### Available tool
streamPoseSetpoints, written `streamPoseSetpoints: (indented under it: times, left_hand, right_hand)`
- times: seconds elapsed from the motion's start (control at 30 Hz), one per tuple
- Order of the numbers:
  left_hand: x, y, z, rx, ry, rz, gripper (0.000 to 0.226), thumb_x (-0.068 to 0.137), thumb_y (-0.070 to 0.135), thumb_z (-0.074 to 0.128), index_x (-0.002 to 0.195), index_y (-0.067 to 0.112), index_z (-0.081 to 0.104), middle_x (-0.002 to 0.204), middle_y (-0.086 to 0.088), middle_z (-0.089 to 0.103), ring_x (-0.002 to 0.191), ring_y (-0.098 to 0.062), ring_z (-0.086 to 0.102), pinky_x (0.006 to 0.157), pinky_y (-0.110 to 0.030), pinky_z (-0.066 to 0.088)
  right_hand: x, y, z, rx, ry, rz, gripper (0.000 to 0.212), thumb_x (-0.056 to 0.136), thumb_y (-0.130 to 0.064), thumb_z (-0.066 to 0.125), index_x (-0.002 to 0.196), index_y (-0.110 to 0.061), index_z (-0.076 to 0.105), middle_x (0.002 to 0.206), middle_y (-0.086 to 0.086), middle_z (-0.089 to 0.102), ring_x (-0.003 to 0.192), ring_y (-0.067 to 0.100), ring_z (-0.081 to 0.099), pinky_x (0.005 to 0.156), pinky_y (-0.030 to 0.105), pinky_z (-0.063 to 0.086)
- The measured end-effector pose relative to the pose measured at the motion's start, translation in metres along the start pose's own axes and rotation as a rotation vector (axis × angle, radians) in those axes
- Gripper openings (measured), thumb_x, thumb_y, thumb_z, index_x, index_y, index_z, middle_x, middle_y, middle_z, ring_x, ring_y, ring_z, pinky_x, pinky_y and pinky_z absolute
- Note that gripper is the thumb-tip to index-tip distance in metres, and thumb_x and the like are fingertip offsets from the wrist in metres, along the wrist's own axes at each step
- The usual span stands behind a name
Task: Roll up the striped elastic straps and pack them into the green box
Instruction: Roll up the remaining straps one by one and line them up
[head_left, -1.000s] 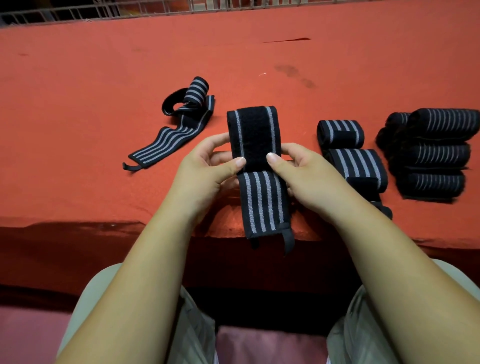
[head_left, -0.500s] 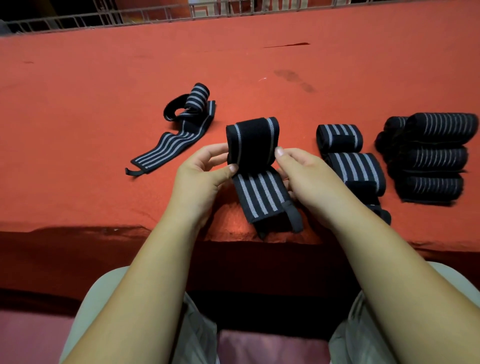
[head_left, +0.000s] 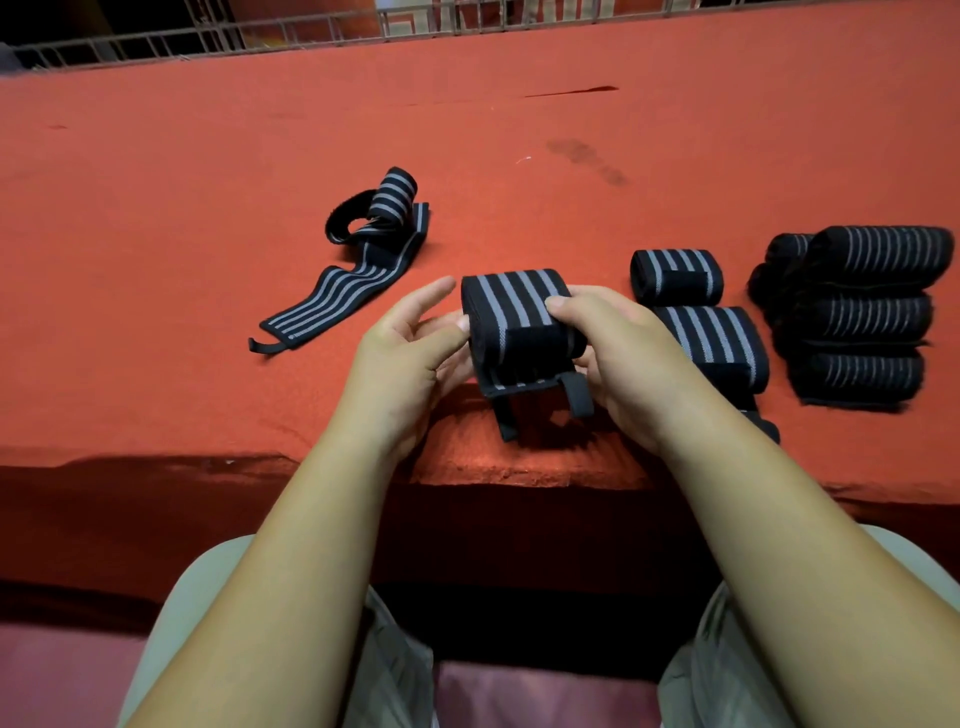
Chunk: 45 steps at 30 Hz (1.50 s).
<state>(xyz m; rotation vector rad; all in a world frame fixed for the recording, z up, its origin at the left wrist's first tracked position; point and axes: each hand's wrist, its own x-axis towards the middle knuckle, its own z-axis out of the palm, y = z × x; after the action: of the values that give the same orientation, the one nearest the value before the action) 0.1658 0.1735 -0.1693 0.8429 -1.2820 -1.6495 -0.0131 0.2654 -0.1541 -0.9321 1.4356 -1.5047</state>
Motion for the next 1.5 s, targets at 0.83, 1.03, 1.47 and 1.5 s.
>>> streamPoseSetpoints:
  times: [0.83, 1.03, 1.47, 1.5]
  left_hand:
    - [0.013, -0.003, 0.017, -0.029, -0.091, -0.009, 0.030, 0.099, -0.002, 0.069, 0.129, -0.003, 0.071, 0.121, -0.019, 0.079, 0.117, -0.032, 0.076, 0.103, -0.042, 0.060]
    - [0.054, 0.000, 0.045, -0.049, -0.052, -0.046, 0.023, 0.102, 0.001, 0.067, 0.122, -0.007, 0.073, 0.116, -0.021, 0.080, 0.110, -0.034, 0.078, 0.102, -0.044, 0.061]
    - [0.158, -0.026, 0.084, 0.396, -0.009, -0.085, 0.014, 0.099, 0.024, 0.076, 0.102, 0.011, 0.081, 0.095, -0.013, 0.083, 0.095, -0.035, 0.081, 0.097, -0.053, 0.063]
    - [0.160, -0.029, 0.085, 0.452, -0.002, -0.067, 0.013, 0.097, 0.029, 0.078, 0.096, 0.016, 0.081, 0.092, -0.010, 0.084, 0.094, -0.033, 0.082, 0.096, -0.054, 0.064]
  right_hand:
    - [0.002, -0.006, 0.004, -0.473, 0.158, -0.209, 0.045, 0.103, -0.036, 0.067, 0.147, -0.033, 0.058, 0.132, -0.019, 0.070, 0.108, -0.002, 0.070, 0.104, 0.032, 0.055]
    - [0.027, -0.023, -0.010, -0.631, 0.214, -0.200, 0.050, 0.108, -0.025, 0.057, 0.157, -0.027, 0.048, 0.148, -0.011, 0.061, 0.122, 0.004, 0.061, 0.102, 0.023, 0.043]
    - [0.069, -0.022, -0.057, -0.755, 0.332, -0.204, 0.037, 0.107, -0.009, 0.044, 0.127, -0.024, 0.072, 0.123, -0.008, 0.074, 0.120, 0.012, 0.064, 0.096, 0.024, 0.043]
    - [0.069, -0.020, -0.059, -0.760, 0.331, -0.198, 0.037, 0.107, -0.008, 0.044, 0.126, -0.024, 0.072, 0.124, -0.008, 0.074, 0.120, 0.012, 0.064, 0.094, 0.024, 0.042]
